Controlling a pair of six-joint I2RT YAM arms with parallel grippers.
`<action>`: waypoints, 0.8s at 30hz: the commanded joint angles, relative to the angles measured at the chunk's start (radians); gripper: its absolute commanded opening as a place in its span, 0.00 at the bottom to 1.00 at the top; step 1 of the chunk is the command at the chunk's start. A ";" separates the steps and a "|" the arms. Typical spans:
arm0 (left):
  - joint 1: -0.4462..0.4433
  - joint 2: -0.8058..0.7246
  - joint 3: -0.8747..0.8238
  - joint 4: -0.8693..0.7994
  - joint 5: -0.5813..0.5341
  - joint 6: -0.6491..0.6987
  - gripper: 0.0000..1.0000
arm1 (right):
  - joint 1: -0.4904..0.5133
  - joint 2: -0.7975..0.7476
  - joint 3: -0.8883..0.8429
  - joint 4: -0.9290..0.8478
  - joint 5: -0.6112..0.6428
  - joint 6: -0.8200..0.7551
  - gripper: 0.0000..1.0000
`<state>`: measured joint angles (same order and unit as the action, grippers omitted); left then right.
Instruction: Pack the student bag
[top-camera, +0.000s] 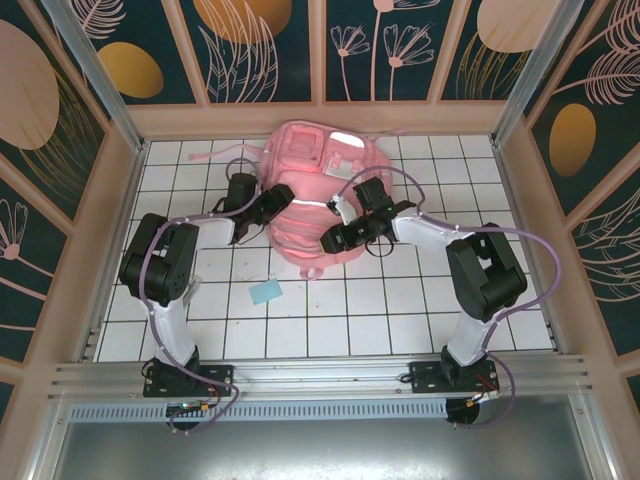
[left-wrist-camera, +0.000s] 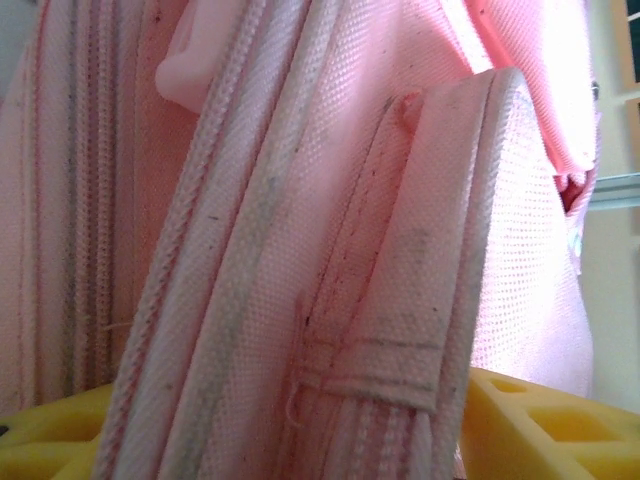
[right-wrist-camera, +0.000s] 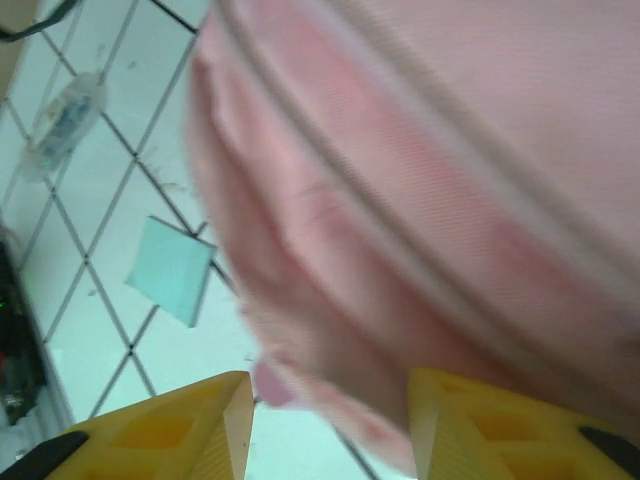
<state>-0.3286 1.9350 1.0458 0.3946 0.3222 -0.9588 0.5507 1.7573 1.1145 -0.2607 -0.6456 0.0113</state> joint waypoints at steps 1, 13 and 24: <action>-0.013 0.057 0.111 -0.019 0.017 0.047 0.69 | 0.025 -0.054 -0.002 0.036 -0.077 0.061 0.45; -0.011 -0.071 0.246 -0.456 -0.197 0.362 0.78 | -0.040 -0.263 -0.005 -0.013 0.394 0.073 0.78; -0.118 -0.309 0.154 -0.628 -0.265 0.467 0.75 | -0.287 -0.178 0.027 0.191 0.208 0.341 0.83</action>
<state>-0.3992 1.6363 1.2114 -0.1547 0.0658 -0.5514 0.3042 1.5166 1.1194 -0.1337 -0.3309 0.2447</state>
